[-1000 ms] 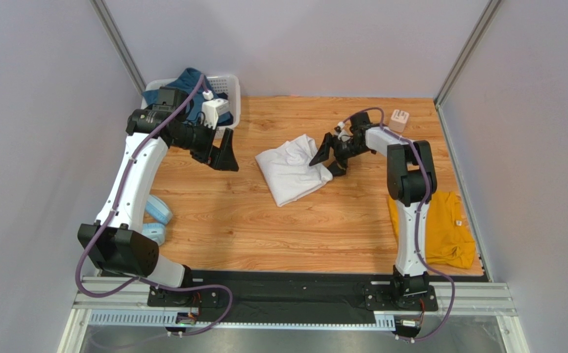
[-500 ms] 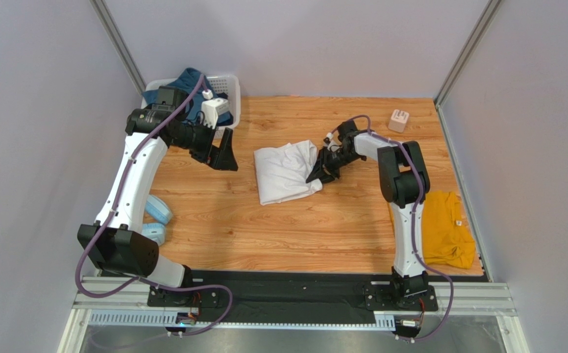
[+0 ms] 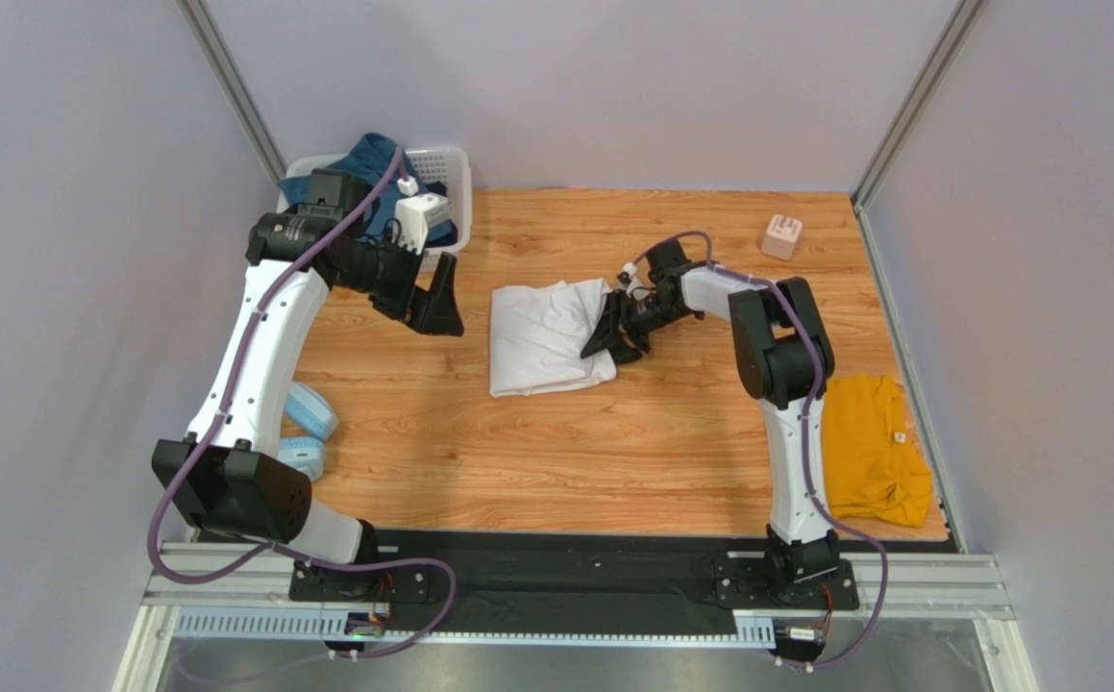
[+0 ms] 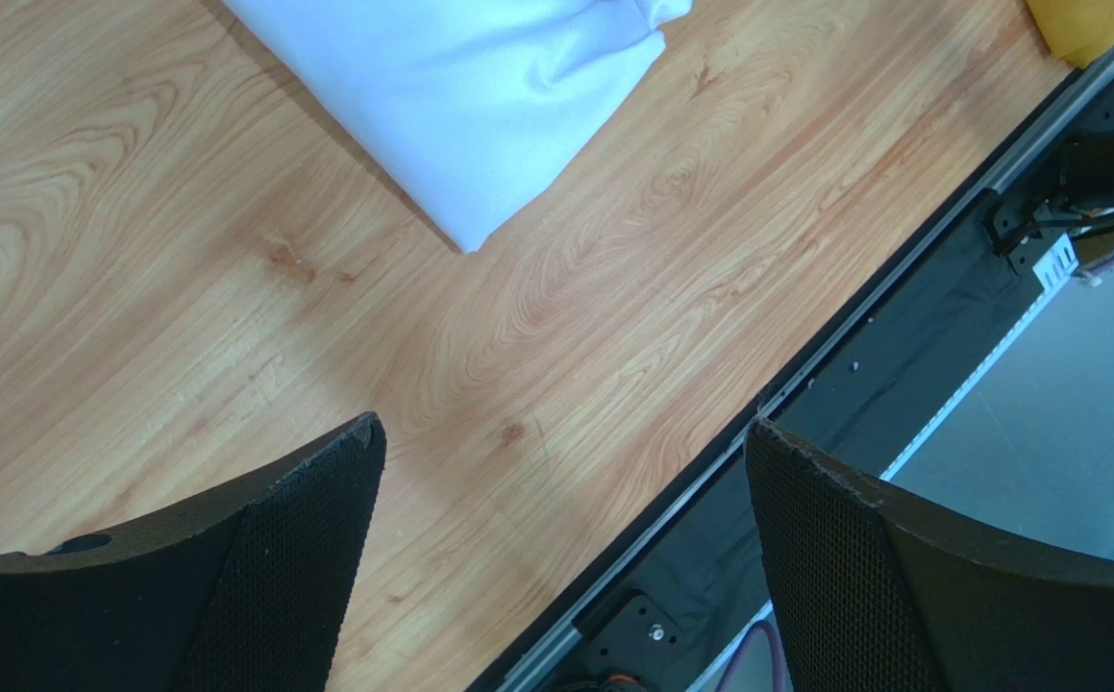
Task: Fold and stack the t-shirts
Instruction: Put the neatly folded tshirt into the corner of the board with the right arm
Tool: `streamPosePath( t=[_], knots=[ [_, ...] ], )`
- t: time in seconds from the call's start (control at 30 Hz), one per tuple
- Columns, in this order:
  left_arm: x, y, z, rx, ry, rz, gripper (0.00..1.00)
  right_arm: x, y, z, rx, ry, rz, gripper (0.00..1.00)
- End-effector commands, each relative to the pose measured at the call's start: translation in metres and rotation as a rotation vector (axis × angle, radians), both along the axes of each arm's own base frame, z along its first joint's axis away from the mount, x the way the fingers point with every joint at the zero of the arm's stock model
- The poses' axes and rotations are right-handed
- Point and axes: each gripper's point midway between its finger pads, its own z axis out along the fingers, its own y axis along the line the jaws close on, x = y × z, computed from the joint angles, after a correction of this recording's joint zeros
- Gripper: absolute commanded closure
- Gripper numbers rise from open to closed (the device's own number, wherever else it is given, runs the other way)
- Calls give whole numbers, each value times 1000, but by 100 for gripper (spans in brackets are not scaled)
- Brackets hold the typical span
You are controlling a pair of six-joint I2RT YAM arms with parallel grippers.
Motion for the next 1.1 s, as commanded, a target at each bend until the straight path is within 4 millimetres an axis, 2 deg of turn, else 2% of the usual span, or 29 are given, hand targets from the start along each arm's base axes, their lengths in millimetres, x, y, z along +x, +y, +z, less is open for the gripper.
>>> streamPosePath(
  t=[0.0,0.07,0.23,0.33,0.37,0.43,0.47,0.63,0.7,0.83,0.87,0.93,0.97,1.0,1.03,1.07],
  knots=[
    [-3,4,6,14,-47,-22,0,-17,-15,-49,-130,66,-27,51],
    [-3,5,4,18,-49,-23,0,-17,-15,-45,-114,65,-34,45],
    [-6,4,3,14,-43,-28,0,-14,-11,-48,-76,84,-82,45],
    [-7,6,5,23,-54,-30,0,-12,-7,-52,-91,96,-116,61],
    [-8,6,5,24,-52,-31,0,-12,-6,-53,-97,95,-118,76],
    [-9,8,6,32,-59,-33,0,-12,-4,-58,-125,91,-122,88],
    [-9,8,6,35,-61,-33,0,-12,-3,-60,-136,86,-122,100],
    [-12,9,6,37,-62,-36,0,-11,3,-55,-194,26,-97,100],
    [-13,8,3,34,-54,-38,0,-11,6,-48,-204,-4,-88,100],
    [-14,8,1,30,-48,-37,0,-10,1,-15,-241,-73,-98,100],
    [-14,7,3,28,-53,-39,0,-7,-1,10,-239,-123,-112,100],
    [-15,6,6,19,-55,-41,0,-17,-15,19,-302,-131,-132,100],
    [-15,5,8,15,-61,-42,0,-17,-22,43,-298,-170,-162,100],
    [-16,5,10,10,-65,-43,0,-21,-29,48,-313,-172,-183,100],
    [-17,5,13,9,-75,-42,0,-34,-44,44,-360,-142,-206,100],
    [-17,5,16,9,-85,-46,0,-35,-58,47,-374,-123,-261,100]
  ],
)
